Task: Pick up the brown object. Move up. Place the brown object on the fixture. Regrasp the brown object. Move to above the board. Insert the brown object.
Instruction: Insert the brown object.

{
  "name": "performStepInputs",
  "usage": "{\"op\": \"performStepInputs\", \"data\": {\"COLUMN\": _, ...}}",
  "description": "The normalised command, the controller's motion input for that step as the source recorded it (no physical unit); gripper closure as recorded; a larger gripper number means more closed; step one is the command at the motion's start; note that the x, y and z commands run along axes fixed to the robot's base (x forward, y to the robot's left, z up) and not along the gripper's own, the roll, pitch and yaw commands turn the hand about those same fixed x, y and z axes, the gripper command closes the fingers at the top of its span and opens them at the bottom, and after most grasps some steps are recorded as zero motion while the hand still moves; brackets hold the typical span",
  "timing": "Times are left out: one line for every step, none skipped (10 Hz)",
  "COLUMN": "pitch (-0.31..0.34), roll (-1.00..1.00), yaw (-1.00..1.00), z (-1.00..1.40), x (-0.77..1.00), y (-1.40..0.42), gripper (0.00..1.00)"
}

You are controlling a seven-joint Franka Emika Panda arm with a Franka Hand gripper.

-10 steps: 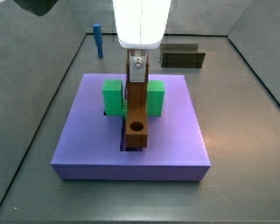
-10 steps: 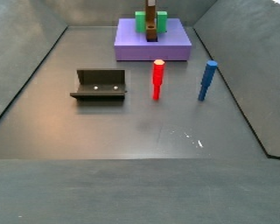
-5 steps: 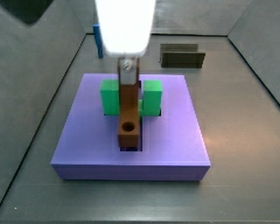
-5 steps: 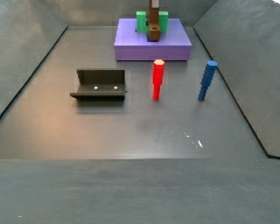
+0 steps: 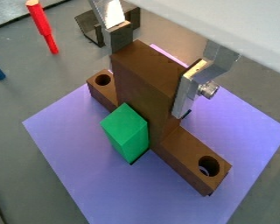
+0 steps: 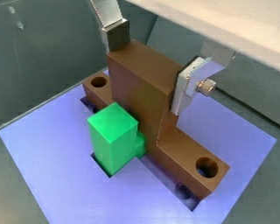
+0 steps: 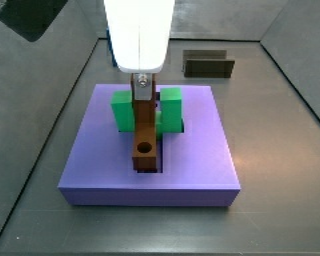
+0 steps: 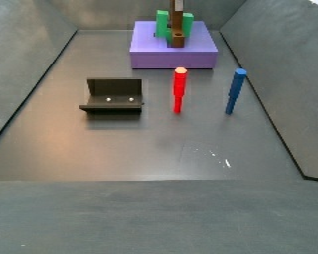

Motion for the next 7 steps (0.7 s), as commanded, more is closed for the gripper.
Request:
{"op": "performStepInputs", "data": {"pitch": 0.000, "roll": 0.00, "yaw": 0.05, "z": -0.18, "x": 0.11, "y": -0.09, "gripper": 1.00}}
{"op": "performStepInputs", "data": {"pitch": 0.000, "roll": 0.00, "yaw": 0.00, "z": -0.16, "x": 0.08, "y": -0.09, "gripper": 1.00}}
{"op": "performStepInputs", "data": {"pitch": 0.000, "roll": 0.00, "yaw": -0.06, "z": -0.12, "x": 0.10, "y": -0.01, "gripper": 1.00}}
{"op": "performStepInputs", "data": {"pitch": 0.000, "roll": 0.00, "yaw": -0.18, "z": -0.17, "x": 0.00, "y": 0.00, "gripper": 1.00}}
{"op": "performStepInputs", "data": {"pitch": 0.000, "roll": 0.00, "yaw": -0.29, "z": -0.10, "x": 0.00, "y": 0.00, "gripper": 1.00}}
{"op": "performStepInputs", "data": {"pitch": 0.000, "roll": 0.00, "yaw": -0.33, "z": -0.09, "x": 0.00, "y": 0.00, "gripper": 1.00}}
{"op": "performStepInputs", "data": {"pitch": 0.000, "roll": 0.00, "yaw": -0.33, "z": -0.11, "x": 0.00, "y": 0.00, "gripper": 1.00}}
